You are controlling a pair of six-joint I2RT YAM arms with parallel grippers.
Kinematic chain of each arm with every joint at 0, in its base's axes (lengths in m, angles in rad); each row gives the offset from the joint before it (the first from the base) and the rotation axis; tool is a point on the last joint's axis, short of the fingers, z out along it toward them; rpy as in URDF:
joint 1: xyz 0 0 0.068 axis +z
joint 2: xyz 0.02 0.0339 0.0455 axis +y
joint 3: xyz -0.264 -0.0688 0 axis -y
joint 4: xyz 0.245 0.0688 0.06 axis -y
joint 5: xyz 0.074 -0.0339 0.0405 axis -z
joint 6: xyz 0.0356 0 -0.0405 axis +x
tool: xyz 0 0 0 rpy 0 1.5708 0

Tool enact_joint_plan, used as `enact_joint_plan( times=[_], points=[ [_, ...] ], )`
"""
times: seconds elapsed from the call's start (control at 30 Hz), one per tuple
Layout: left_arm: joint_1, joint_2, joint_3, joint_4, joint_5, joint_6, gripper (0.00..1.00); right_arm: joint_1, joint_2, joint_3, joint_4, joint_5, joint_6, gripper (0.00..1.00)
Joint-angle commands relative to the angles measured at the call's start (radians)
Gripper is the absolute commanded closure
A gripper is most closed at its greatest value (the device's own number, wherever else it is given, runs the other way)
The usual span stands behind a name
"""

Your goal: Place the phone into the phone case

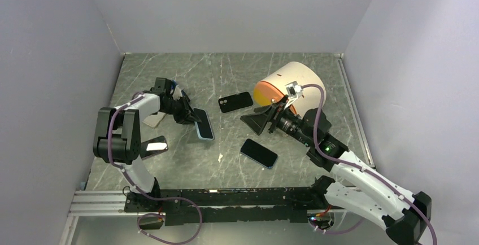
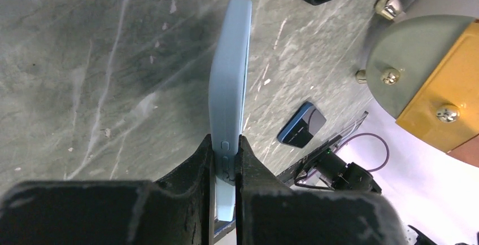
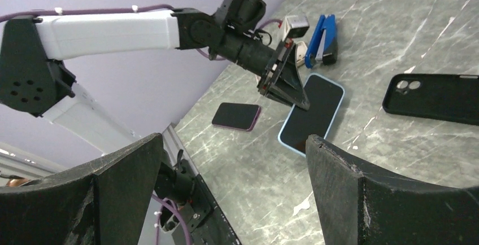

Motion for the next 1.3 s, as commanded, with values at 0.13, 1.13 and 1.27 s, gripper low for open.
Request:
enact_joint_plan(
  times=[0.13,1.13,1.27],
  points=[
    [-0.001,0.064,0.064,-0.065,0.034,0.051,0.81,-0.001,-0.034,-0.001,-0.004,0.025,-0.03,0.01],
    [-0.003,-0.53,0.016,-0.287,-0.342,0.163,0.06,0.099,0.327,0.245,-0.208,0.143,-0.484,0.33],
    [-0.003,-0.607,-0.005,-0.32,-0.478,0.191,0.06,0.101,0.453,0.308,-0.233,0.078,-0.648,0.35]
  ],
)
